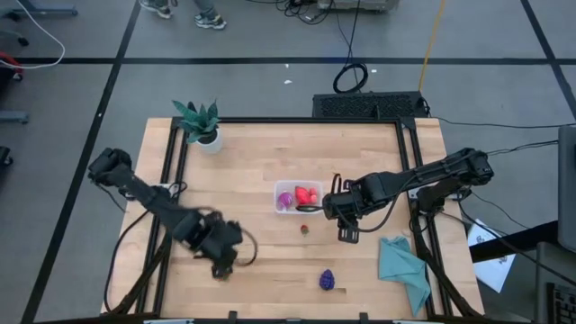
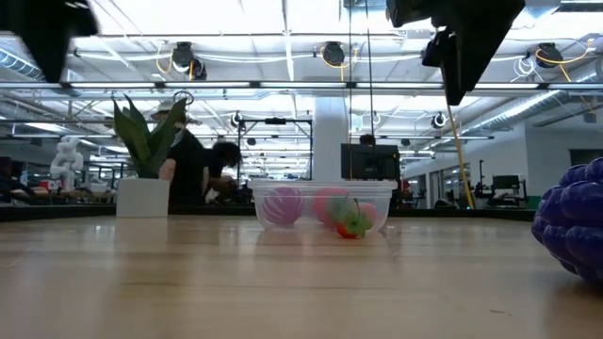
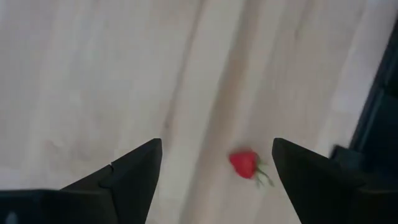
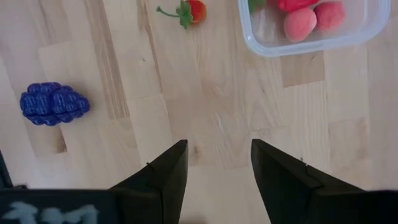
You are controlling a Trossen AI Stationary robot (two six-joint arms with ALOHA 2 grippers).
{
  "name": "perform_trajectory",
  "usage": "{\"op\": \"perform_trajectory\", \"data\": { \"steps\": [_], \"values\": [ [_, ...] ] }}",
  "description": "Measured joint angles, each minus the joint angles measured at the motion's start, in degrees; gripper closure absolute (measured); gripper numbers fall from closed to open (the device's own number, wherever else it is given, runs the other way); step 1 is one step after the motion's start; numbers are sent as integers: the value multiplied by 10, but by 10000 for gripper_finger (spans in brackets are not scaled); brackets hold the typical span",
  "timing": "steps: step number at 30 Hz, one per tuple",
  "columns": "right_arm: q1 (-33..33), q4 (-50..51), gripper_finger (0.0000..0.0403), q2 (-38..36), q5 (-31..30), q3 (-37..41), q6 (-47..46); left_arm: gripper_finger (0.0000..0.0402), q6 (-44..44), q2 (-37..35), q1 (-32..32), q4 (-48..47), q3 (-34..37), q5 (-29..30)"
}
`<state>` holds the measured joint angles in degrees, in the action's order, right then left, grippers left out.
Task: Pick and placing Produce into tupperware
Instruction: Put the left red strawberry into the transparent bin
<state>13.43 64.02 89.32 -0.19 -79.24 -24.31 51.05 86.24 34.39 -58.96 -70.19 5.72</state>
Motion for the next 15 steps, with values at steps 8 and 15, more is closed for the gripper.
{"op": "perform_trajectory", "data": {
  "steps": [8,15],
  "values": [
    [0,-33,234,0,2,0,-29,98,185,0,86,88,46,51],
    [0,-36,234,0,2,0,-33,100,256,0,75,100,90,44]
  ]
}}
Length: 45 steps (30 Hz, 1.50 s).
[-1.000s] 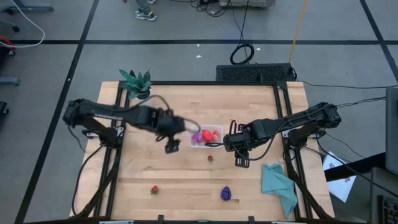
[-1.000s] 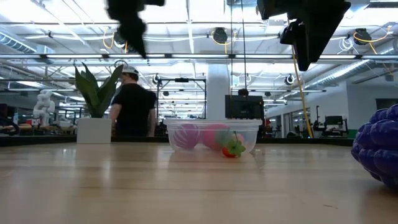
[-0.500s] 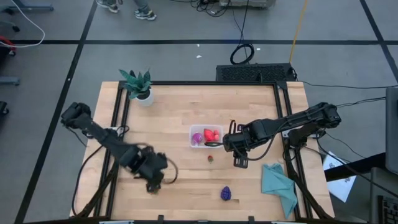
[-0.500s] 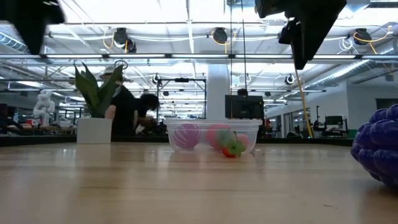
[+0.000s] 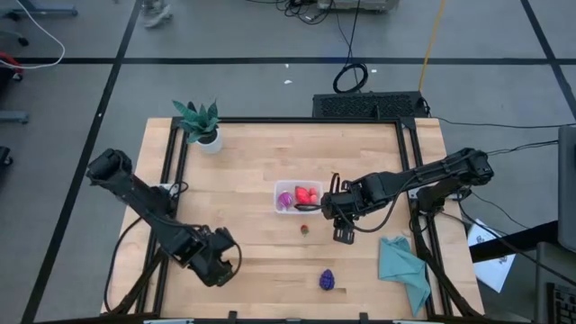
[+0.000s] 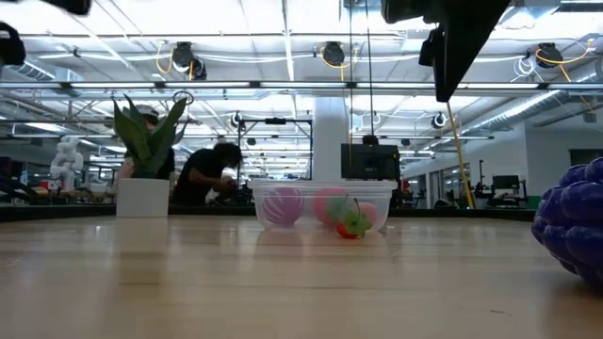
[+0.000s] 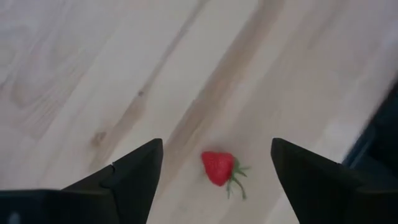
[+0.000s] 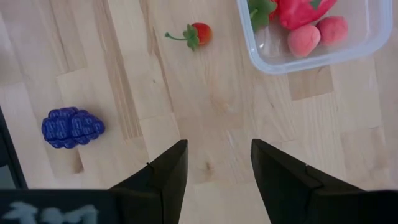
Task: Pick and placing Produce into tupperware
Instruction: Put the left red strawberry into the transparent bin
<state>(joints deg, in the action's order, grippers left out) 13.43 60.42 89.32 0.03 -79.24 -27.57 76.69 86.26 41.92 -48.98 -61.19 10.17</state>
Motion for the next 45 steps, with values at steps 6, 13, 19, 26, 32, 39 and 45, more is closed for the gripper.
{"op": "perform_trajectory", "data": {
  "steps": [6,13,19,26,32,39,45],
  "values": [
    [0,0,234,0,0,0,13,112,88,0,-33,2,3,-61],
    [0,0,234,0,0,0,28,128,184,0,-34,7,3,-102],
    [1,0,234,0,0,0,32,124,203,18,-30,47,2,-106],
    [2,0,234,0,0,0,32,123,188,77,-39,53,3,-188],
    [2,-1,234,0,0,0,28,115,177,113,-42,59,2,-223],
    [2,-5,234,0,0,0,28,115,167,142,-38,70,2,-238],
    [2,-5,234,0,0,0,28,122,144,164,-37,95,2,-251]
  ]
}}
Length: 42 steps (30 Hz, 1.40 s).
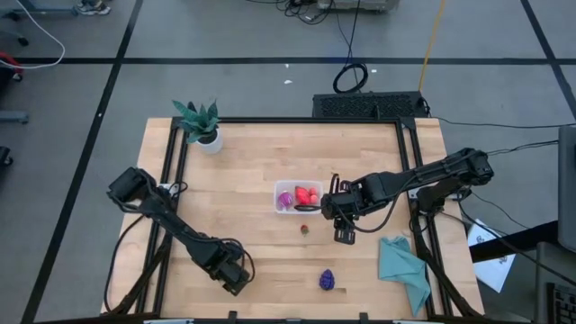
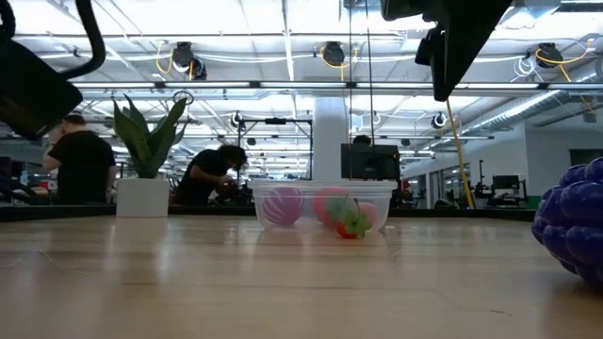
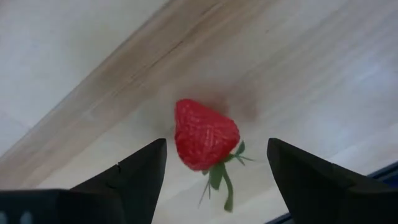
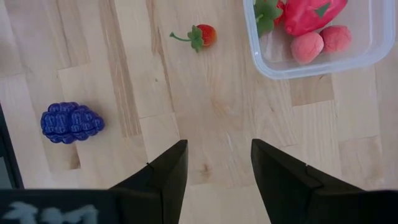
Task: Pick and placing Produce into tupperware
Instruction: Put the left red strawberry into the transparent bin
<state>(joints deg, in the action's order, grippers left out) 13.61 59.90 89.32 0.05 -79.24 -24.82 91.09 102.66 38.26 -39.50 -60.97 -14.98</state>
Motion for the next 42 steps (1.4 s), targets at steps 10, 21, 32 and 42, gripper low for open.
{"op": "perform_trajectory", "data": {
  "steps": [10,21,32,42],
  "values": [
    [0,-1,234,0,0,0,0,158,-19,3,-5,-8,0,0],
    [0,-1,234,0,0,0,0,211,-25,3,-7,-8,0,0],
    [0,-1,234,0,0,0,0,260,-36,2,-7,-5,0,0],
    [0,-1,234,0,0,0,0,262,-70,-5,-27,-9,-1,0]
  ]
}}
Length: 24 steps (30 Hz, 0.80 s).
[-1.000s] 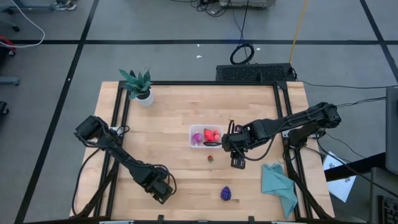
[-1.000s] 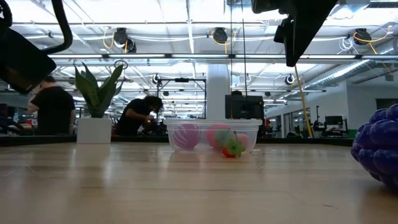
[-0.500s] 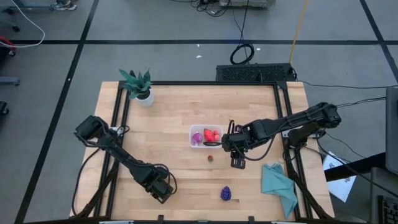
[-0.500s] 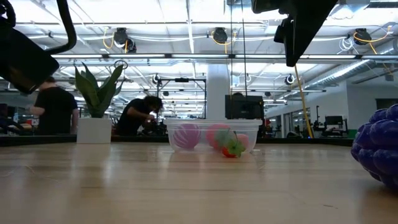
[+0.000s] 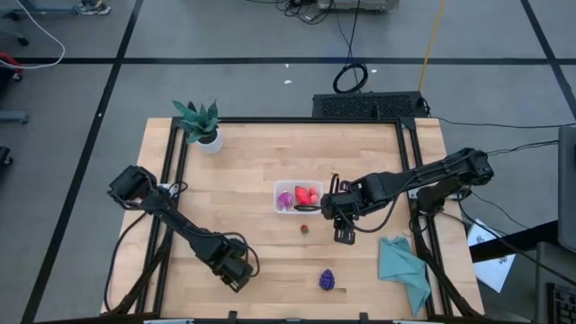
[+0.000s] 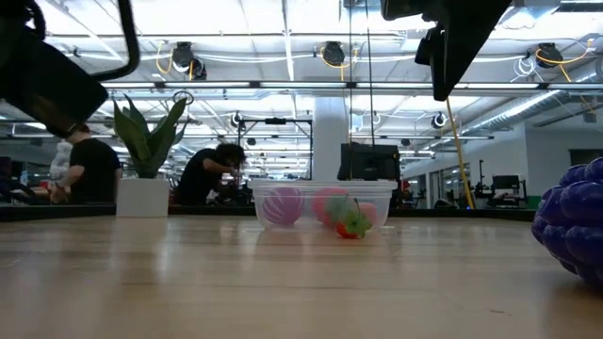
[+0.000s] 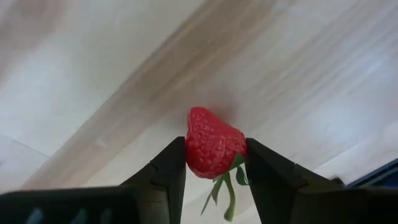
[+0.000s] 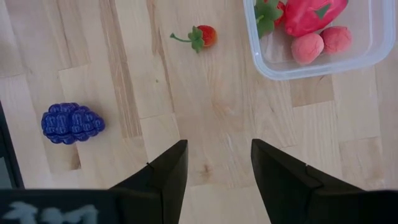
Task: Pick and placing Produce into tupperware
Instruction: Put the left red strawberry into the transparent bin
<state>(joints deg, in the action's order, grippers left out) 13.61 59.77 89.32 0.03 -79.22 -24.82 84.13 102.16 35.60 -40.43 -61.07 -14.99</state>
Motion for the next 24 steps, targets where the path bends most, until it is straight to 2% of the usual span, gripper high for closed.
{"op": "perform_trajectory", "data": {
  "steps": [5,13,18,24],
  "values": [
    [0,-1,234,0,0,0,0,261,-27,-28,-16,-18,-2,5],
    [0,-7,234,0,0,0,0,254,-67,-128,-65,-114,-2,87],
    [0,-13,234,0,0,0,0,253,-170,-175,-137,-124,-7,136],
    [0,-13,234,0,0,0,0,252,-349,-180,-239,-129,-55,183]
  ]
}}
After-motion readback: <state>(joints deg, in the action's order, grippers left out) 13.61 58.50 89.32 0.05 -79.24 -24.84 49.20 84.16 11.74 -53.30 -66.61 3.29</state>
